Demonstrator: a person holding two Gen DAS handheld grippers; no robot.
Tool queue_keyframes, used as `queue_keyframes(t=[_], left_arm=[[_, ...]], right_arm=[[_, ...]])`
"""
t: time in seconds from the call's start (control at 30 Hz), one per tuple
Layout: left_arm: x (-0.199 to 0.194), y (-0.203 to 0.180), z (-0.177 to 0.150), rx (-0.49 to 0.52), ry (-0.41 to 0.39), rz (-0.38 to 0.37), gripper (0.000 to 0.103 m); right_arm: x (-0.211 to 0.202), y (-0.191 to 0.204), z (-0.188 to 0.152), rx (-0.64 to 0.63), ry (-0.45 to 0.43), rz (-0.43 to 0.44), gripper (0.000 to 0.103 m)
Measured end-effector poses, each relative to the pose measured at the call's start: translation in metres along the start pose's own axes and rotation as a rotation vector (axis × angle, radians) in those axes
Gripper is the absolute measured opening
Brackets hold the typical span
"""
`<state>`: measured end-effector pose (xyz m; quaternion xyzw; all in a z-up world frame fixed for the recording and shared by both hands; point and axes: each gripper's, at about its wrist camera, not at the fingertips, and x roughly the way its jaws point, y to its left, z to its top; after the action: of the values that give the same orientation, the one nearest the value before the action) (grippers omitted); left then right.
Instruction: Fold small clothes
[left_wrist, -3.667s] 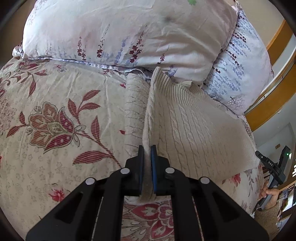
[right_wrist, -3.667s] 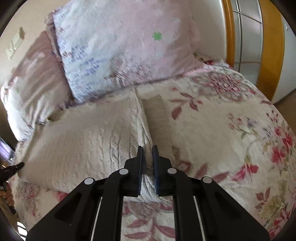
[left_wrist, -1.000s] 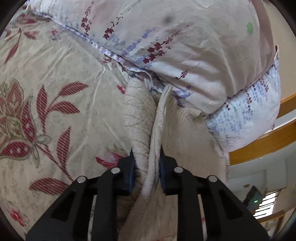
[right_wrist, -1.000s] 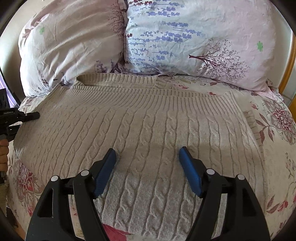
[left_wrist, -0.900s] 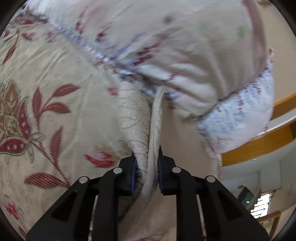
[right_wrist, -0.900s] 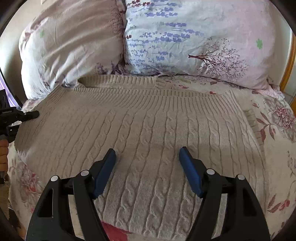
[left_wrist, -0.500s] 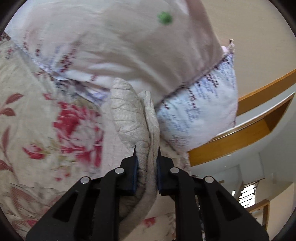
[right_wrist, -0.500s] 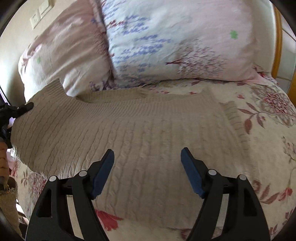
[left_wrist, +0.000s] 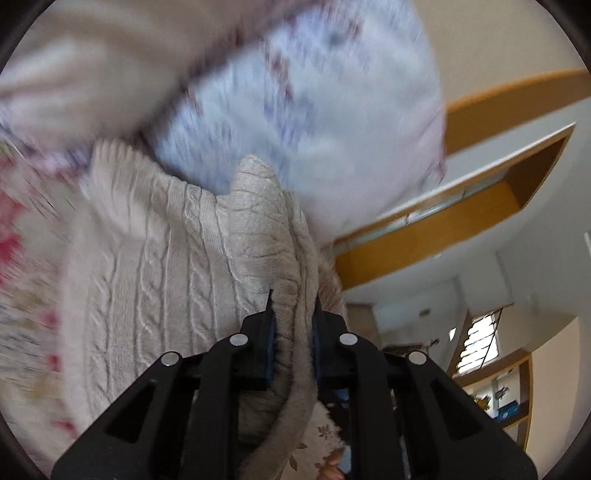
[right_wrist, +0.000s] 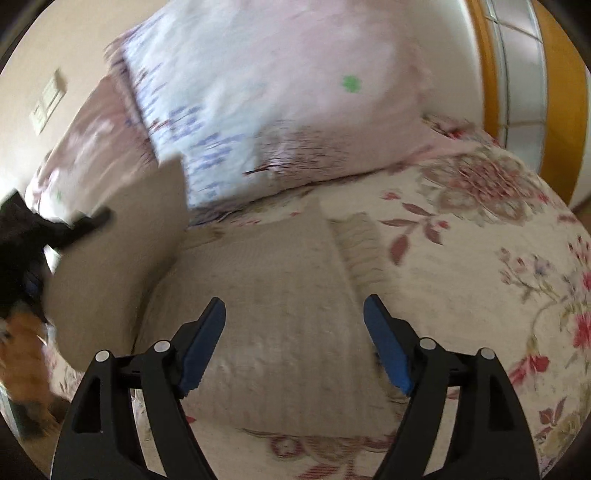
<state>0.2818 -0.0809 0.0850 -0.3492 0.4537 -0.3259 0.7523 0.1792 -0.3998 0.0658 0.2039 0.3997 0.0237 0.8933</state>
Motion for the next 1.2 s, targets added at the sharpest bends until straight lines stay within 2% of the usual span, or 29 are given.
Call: queue_keyframes(t=[0.1,0.17,0.2,0.23,0.27,0.33,0.37,0.47,0.6,0.73,0.87,0.93,1.0,1.07,1.13,1.2], left_arm=[[0.043,0.005,-0.016,-0.038,0.114,0.004,0.018],[0.055,0.000,-0.026,-0.031,0.210,-0.115,0.018],[0.052,-0.005,-0.028,-0.009,0.222,-0.130,0.018],[0.044,-0.011,-0.029,0.032,0.220,-0.137,0.026],[0.034,-0.016,-0.029,0.070,0.205,-0.134,0.039],[0.006,-0.021,-0.026,0.142,0.131,-0.080,0.050],[-0.011,-0.019,-0.023,0.168,0.080,-0.009,0.056],[-0.037,-0.004,-0.012,0.174,0.001,0.150,0.061],[-0.048,0.028,-0.004,0.161,-0.019,0.353,0.062],[-0.043,0.051,-0.002,0.139,0.021,0.402,0.062],[-0.037,0.061,-0.011,0.142,0.042,0.413,0.066],[-0.036,0.064,-0.013,0.141,0.043,0.407,0.067],[-0.036,0.064,-0.014,0.133,0.041,0.402,0.067],[-0.038,0.066,-0.016,0.126,0.034,0.397,0.067],[-0.039,0.066,-0.019,0.124,0.031,0.399,0.067],[-0.040,0.065,-0.021,0.123,0.036,0.397,0.068]], right_arm=[[-0.004,-0.019,-0.001,0.050,0.006,-0.001,0.079],[-0.010,-0.026,0.001,0.065,0.004,0.008,0.079],[-0.012,-0.029,0.003,0.072,0.002,0.020,0.079],[-0.014,-0.032,0.004,0.084,0.001,0.037,0.079],[-0.016,-0.035,0.007,0.108,0.006,0.070,0.079],[-0.014,-0.040,0.011,0.158,0.030,0.171,0.079],[-0.011,-0.039,0.014,0.170,0.046,0.207,0.079],[0.006,-0.032,0.021,0.212,0.128,0.331,0.077],[0.033,-0.020,0.024,0.223,0.205,0.353,0.067],[0.059,-0.016,0.021,0.260,0.284,0.353,0.062],[0.069,-0.015,0.020,0.261,0.300,0.331,0.060],[0.071,-0.014,0.022,0.267,0.298,0.373,0.045],[0.077,-0.012,0.023,0.265,0.312,0.397,0.042],[0.086,-0.008,0.022,0.256,0.329,0.393,0.041],[0.093,-0.008,0.022,0.271,0.333,0.386,0.023],[0.086,0.000,0.027,0.214,0.289,0.341,0.020]])
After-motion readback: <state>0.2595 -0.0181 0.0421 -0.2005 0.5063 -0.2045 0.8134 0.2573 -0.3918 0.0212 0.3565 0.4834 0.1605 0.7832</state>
